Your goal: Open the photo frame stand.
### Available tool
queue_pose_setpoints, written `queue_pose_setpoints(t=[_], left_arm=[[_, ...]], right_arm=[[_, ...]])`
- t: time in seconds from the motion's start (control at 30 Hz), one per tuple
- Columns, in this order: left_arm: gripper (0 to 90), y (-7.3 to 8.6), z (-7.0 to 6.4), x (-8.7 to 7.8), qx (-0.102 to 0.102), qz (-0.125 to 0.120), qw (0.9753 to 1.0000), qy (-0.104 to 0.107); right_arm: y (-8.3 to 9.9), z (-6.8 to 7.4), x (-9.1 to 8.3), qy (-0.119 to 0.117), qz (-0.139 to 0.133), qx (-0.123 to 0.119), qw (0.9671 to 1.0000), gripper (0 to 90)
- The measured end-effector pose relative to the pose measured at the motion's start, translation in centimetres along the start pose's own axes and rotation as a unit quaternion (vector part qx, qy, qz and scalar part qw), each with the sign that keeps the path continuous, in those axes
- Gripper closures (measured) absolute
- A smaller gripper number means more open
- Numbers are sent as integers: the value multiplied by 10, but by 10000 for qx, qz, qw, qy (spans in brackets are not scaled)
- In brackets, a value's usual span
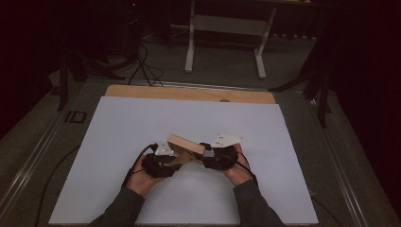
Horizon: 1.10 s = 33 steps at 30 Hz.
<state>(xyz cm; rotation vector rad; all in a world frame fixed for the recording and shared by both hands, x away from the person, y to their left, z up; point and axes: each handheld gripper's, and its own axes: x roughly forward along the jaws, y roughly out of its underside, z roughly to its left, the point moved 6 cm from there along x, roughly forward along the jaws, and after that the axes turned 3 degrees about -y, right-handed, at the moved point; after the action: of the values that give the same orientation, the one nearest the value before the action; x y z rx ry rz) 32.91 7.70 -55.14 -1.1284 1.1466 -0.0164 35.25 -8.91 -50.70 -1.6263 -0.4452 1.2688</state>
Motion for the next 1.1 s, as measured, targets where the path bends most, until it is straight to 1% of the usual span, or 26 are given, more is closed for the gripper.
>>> queue_pose_setpoints(t=[0.2,0.33,0.4,0.73,0.93,1.1], left_arm=[[665,-1,-1,-3,-16,-71,10000,37],[677,0,-2,-1,49,-7,10000,10],[681,1,-2,-1,67,15,10000,6],[676,4,-3,-2,65,64,10000,8],[657,6,-5,-1,51,105,9999,39],[635,7,-5,-2,51,102,9999,66]], right_arm=[[1,4,0,16,49,-96,9999,532],[1,8,0,-8,88,-127,9999,519],[2,11,0,-19,122,-179,9998,511],[3,17,1,-75,173,-210,9996,494],[4,20,3,-193,223,-203,9994,466],[5,20,3,-217,227,-173,9994,461]])
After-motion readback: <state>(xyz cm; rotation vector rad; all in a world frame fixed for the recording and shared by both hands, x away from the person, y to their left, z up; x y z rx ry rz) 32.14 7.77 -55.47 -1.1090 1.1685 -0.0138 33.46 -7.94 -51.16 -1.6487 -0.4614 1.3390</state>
